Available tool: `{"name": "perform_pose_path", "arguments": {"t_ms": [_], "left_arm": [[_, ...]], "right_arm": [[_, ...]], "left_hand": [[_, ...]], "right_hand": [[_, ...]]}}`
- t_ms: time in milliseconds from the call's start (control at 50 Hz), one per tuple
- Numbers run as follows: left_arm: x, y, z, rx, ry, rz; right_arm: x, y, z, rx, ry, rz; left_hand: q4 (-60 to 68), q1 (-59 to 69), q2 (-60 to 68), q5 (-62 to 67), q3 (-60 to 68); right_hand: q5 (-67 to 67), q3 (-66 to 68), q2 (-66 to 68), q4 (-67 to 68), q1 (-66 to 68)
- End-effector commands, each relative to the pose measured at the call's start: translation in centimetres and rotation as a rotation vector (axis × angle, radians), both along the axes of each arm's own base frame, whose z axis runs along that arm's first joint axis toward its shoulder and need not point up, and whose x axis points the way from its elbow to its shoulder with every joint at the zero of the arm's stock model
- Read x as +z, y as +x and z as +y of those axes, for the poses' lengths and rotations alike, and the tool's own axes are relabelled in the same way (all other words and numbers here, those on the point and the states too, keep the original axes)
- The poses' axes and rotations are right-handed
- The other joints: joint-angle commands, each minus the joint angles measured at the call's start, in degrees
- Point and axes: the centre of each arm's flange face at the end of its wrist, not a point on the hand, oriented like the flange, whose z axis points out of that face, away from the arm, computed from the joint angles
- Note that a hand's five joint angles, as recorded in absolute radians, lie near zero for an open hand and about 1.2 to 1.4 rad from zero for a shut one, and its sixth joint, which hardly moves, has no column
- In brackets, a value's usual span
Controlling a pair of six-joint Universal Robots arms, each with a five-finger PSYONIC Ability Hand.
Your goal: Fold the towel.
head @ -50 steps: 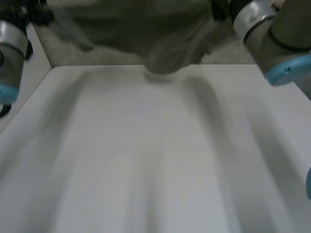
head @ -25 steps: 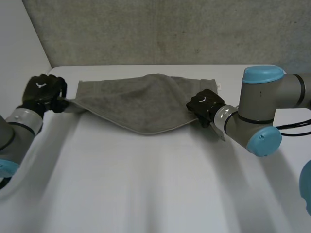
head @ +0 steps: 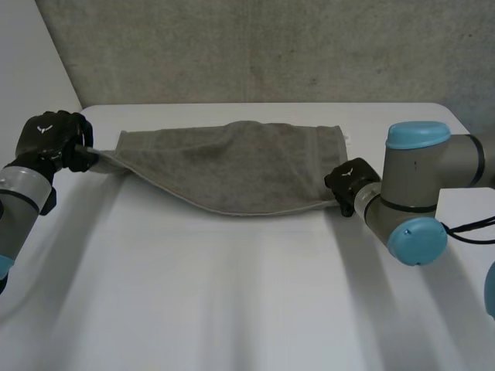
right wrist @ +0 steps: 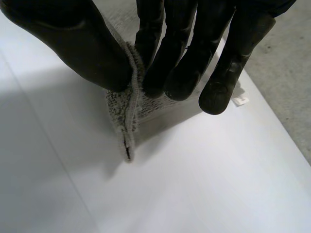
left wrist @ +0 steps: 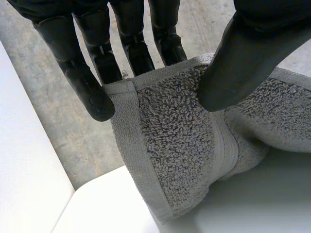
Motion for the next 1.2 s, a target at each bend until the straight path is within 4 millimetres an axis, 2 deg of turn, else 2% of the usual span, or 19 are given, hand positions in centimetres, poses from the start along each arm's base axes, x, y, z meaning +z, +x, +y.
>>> {"name": "perform_pose_path", "arguments": {"t_ms": [20, 100, 220, 280, 320, 420, 560, 620, 660, 680, 720, 740, 820, 840, 880, 900, 940, 1060, 1200], "left_arm": [[0.6, 0.0, 0.8, 0.000, 0.000, -0.003], [2.0, 0.1, 2.5, 0.002, 0.006, -0.011], [4.1, 0.9, 5.3, 0.016, -0.006, -0.016], [4.5, 1.3, 6.0, 0.019, -0.009, -0.019], [4.8, 2.1, 7.6, -0.010, 0.003, -0.025], [4.7, 3.3, 10.1, -0.046, 0.045, -0.033], [4.8, 4.0, 11.7, -0.045, 0.025, -0.057], [5.0, 4.4, 11.0, -0.037, 0.012, -0.061], [4.5, 4.6, 9.0, -0.037, 0.025, -0.055], [4.5, 4.6, 9.0, -0.037, 0.025, -0.055], [3.8, 3.6, 6.8, -0.061, 0.042, -0.051], [3.8, 3.6, 6.8, -0.061, 0.043, -0.051], [1.2, 1.4, 2.9, -0.042, 0.112, -0.059], [1.2, 1.4, 2.9, -0.042, 0.113, -0.059], [-0.4, 0.9, 0.1, 0.013, 0.132, -0.114], [-0.4, 0.9, 0.1, 0.013, 0.132, -0.114], [-2.5, 0.4, -2.0, 0.038, 0.164, -0.188], [-5.0, -2.0, -4.8, 0.009, 0.193, -0.256], [-5.3, -3.3, -6.7, -0.007, 0.154, -0.258]], "right_arm": [[4.7, -1.3, 0.1, -0.034, -0.062, -0.089], [8.8, -2.9, 1.2, -0.029, -0.121, -0.115], [10.8, -5.0, 3.7, 0.021, -0.140, -0.053], [11.0, -5.7, 4.4, 0.033, -0.142, -0.006], [10.9, -7.3, 6.1, 0.056, -0.128, 0.108], [11.3, -8.9, 8.6, 0.104, -0.104, 0.207], [12.4, -9.7, 8.8, 0.154, -0.108, 0.170], [13.4, -9.5, 8.0, 0.166, -0.144, 0.148], [12.3, -8.9, 5.9, 0.174, -0.117, 0.137], [12.3, -8.9, 5.9, 0.174, -0.116, 0.137], [11.2, -8.1, 3.1, 0.167, -0.103, 0.134], [11.2, -8.1, 3.0, 0.167, -0.103, 0.134], [9.8, -5.1, 0.3, 0.174, -0.130, 0.164], [9.8, -5.1, 0.3, 0.174, -0.130, 0.164], [8.4, -3.3, -1.9, 0.173, -0.153, 0.178], [8.4, -3.3, -1.9, 0.173, -0.153, 0.178], [6.7, -2.0, -4.0, 0.168, -0.177, 0.184], [4.1, -0.1, -6.9, 0.146, -0.233, 0.192], [2.1, 0.5, -8.6, 0.106, -0.281, 0.217]], "left_hand": [[2.53, 2.31, 2.54, 1.65, 0.80], [2.53, 2.31, 2.54, 1.65, 0.80], [2.53, 2.31, 2.54, 1.65, 0.80], [2.53, 2.31, 2.54, 1.65, 0.80], [2.53, 2.31, 2.54, 1.65, 0.80], [2.53, 2.31, 2.54, 1.65, 0.80], [2.53, 2.31, 2.54, 1.65, 0.80], [2.53, 2.31, 2.54, 1.65, 0.80], [2.53, 2.31, 2.54, 1.65, 0.80], [2.53, 2.31, 2.54, 1.65, 0.80], [2.53, 2.31, 2.54, 1.65, 0.80], [2.53, 2.31, 2.54, 1.65, 0.80], [2.53, 2.31, 2.54, 1.65, 0.80], [2.53, 2.31, 2.54, 1.65, 0.80], [2.53, 2.31, 2.54, 1.65, 0.80], [2.53, 2.31, 2.54, 1.65, 0.80], [2.53, 2.31, 2.54, 1.65, 0.80], [2.53, 2.31, 2.54, 1.65, 0.80], [2.53, 2.31, 2.54, 1.65, 0.80]], "right_hand": [[3.37, 3.45, 3.49, 3.73, 5.63], [3.37, 3.45, 3.49, 3.73, 5.63], [3.37, 3.45, 3.49, 3.73, 5.63], [3.37, 3.45, 3.49, 3.73, 5.63], [3.37, 3.45, 3.49, 3.73, 5.63], [3.37, 3.45, 3.49, 3.73, 5.63], [3.37, 3.45, 3.49, 3.73, 5.63], [3.37, 3.45, 3.49, 3.73, 5.63], [3.37, 3.45, 3.49, 3.73, 5.63], [3.37, 3.45, 3.49, 3.73, 5.63], [3.37, 3.45, 3.49, 3.73, 5.63], [3.37, 3.45, 3.49, 3.73, 5.63], [3.37, 3.45, 3.49, 3.73, 5.63], [3.37, 3.45, 3.49, 3.73, 5.63], [3.37, 3.45, 3.49, 3.73, 5.63], [3.37, 3.45, 3.49, 3.73, 5.63], [3.37, 3.45, 3.49, 3.73, 5.63], [3.37, 3.45, 3.49, 3.73, 5.63], [3.37, 3.45, 3.49, 3.73, 5.63]]}}
